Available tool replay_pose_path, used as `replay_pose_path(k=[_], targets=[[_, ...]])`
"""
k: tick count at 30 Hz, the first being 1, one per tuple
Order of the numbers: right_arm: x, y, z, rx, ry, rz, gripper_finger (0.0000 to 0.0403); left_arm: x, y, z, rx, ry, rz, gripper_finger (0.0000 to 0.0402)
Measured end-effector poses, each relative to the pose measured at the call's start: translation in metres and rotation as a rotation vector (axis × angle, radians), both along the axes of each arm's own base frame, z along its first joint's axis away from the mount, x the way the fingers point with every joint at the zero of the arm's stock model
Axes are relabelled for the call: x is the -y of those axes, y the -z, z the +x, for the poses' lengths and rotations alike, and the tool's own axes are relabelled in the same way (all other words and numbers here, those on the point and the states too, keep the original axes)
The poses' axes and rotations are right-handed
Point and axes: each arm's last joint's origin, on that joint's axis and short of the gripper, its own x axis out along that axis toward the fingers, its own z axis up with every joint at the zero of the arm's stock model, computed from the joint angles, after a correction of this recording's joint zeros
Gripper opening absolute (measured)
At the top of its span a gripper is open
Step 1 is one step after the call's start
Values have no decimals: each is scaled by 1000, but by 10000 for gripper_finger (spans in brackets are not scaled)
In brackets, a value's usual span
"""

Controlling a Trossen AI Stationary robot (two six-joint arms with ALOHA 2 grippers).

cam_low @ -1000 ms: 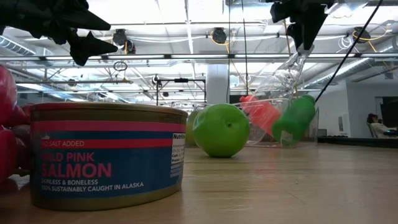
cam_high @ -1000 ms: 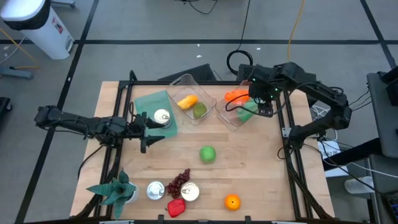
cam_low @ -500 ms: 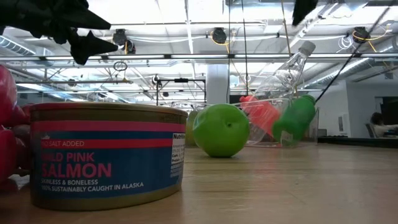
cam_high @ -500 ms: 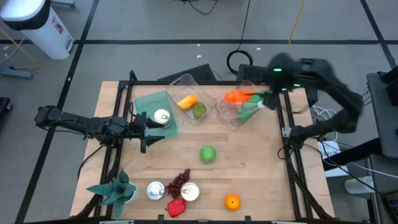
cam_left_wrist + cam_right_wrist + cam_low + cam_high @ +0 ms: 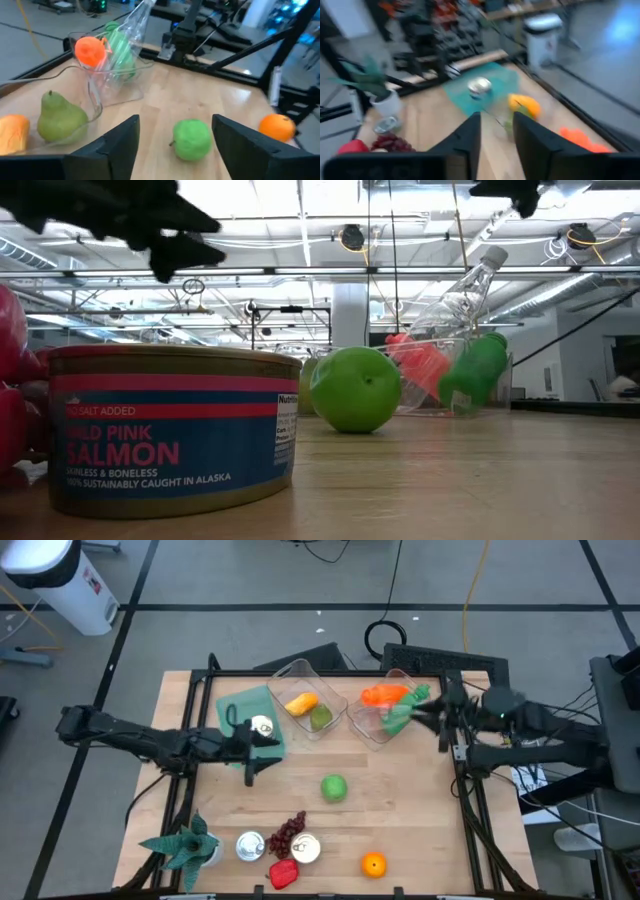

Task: Pick & Place Food Item
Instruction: Put the transparent bottle into the right transparent bin

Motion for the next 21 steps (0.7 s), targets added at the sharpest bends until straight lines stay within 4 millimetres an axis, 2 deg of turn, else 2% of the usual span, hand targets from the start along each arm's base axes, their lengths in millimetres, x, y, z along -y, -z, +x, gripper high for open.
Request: replay_pose_path(k=[5, 8, 11, 15, 21], targets=[[-17, 33, 16, 133, -185, -105, 29, -7, -12, 29, -39, -37, 57, 198], [-27, 34, 13, 179, -285, -150, 5, -12, -21, 38, -30, -15, 100, 151], [-32, 34, 6, 181, -289, -185, 9, -17, -31, 43, -2, 23, 100, 93], [-30, 33, -12, 148, -175, -247, 15, -21, -34, 49, 0, 84, 100, 16], [-14, 28, -46, 100, 144, -219, 15, -24, -33, 66, -27, 110, 96, 10]])
